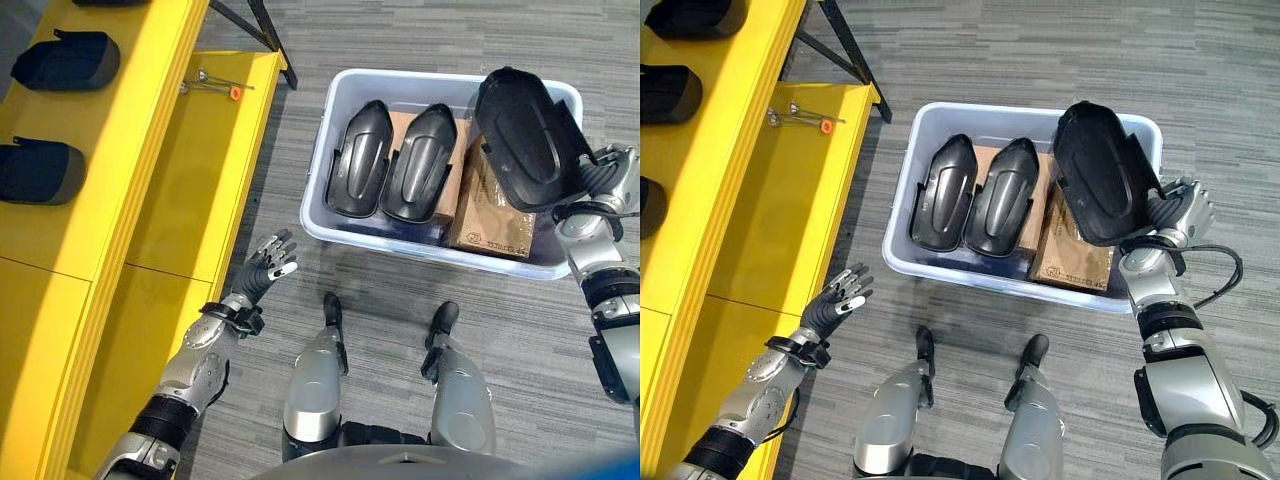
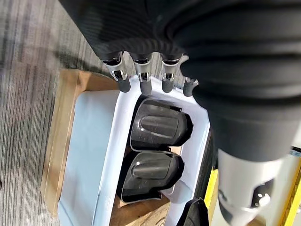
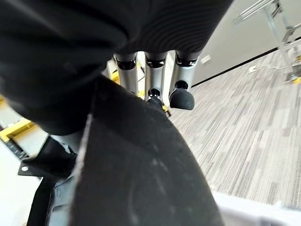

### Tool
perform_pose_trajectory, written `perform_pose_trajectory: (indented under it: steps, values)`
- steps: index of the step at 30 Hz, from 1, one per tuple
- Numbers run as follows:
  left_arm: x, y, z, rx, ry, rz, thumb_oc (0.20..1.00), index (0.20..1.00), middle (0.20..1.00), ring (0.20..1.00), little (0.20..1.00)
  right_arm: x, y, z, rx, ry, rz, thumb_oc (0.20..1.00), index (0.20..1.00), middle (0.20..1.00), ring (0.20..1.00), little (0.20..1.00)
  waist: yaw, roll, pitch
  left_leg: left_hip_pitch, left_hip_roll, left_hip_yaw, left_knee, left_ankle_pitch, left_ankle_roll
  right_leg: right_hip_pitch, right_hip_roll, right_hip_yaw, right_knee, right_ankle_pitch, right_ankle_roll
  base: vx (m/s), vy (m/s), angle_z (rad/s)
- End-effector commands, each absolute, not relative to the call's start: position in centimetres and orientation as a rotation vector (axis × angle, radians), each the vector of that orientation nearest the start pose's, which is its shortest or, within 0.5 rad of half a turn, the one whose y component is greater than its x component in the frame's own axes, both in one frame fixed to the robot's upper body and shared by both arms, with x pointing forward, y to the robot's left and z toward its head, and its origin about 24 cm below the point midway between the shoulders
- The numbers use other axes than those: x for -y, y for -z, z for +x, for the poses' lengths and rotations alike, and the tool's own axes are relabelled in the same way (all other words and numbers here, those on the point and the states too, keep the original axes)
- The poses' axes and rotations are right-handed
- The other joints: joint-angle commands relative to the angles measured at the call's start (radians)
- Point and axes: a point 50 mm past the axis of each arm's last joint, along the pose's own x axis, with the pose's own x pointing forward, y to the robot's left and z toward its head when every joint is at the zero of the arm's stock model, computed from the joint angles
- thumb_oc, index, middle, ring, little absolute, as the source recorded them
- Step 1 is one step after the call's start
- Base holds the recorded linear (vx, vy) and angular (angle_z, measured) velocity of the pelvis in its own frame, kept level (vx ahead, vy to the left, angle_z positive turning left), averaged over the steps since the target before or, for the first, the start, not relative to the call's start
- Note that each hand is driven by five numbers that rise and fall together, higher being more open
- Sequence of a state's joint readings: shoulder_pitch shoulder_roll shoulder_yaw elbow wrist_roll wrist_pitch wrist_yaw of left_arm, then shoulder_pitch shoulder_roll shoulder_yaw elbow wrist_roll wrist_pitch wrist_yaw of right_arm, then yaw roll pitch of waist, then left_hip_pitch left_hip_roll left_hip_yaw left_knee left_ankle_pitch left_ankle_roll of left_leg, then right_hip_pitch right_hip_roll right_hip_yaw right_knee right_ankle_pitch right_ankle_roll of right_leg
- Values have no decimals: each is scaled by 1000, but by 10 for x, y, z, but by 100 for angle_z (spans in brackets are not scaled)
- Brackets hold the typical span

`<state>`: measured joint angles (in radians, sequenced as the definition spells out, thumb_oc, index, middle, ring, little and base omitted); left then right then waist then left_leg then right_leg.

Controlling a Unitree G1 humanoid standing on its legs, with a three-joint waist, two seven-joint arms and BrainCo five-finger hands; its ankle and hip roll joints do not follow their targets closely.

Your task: Move parts from the plastic box to the shelf.

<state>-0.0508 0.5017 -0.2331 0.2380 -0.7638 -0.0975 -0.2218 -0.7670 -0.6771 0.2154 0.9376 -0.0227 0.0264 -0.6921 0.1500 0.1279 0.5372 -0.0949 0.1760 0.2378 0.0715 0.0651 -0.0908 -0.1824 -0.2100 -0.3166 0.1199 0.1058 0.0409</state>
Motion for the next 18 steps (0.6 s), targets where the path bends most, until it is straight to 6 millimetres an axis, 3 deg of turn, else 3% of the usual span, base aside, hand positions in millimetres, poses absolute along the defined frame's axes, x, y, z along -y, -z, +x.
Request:
perform_pose_trajectory:
  steps: [1, 6, 10, 18]
  values:
    - [-206, -14, 247, -163, 313, -199, 1000, 1000, 1000, 1000, 1000, 314, -160, 361, 123, 801, -737, 200, 200, 200, 200, 200, 22, -20, -72, -76, 17, -39, 39, -2, -1, -5, -38, -9, 168, -160, 57, 0, 0, 0]
    - [-206, -11, 245, -164, 293, -193, 1000, 1000, 1000, 1000, 1000, 292, -149, 367, 135, 644, -504, 200, 200, 200, 200, 200, 21, -27, -76, -52, 16, -40, 21, 3, 0, 21, -34, -10, 153, -159, 55, 9, 33, 3]
    - [-210, -3, 235, -178, 256, -197, 1000, 1000, 1000, 1000, 1000, 260, -129, 363, 137, 419, -239, 200, 200, 200, 200, 200, 10, -41, -117, -3, 19, -37, -5, 8, -4, 80, -27, -7, 113, -157, 53, 60, 92, -1]
    - [-214, 7, 221, -209, 211, -196, 1000, 1000, 1000, 1000, 1000, 222, -88, 346, 37, 260, -26, 200, 200, 200, 200, 200, -4, -60, -185, 54, 19, -35, -15, 4, -1, 152, -23, 0, 76, -151, 53, 64, 67, -1]
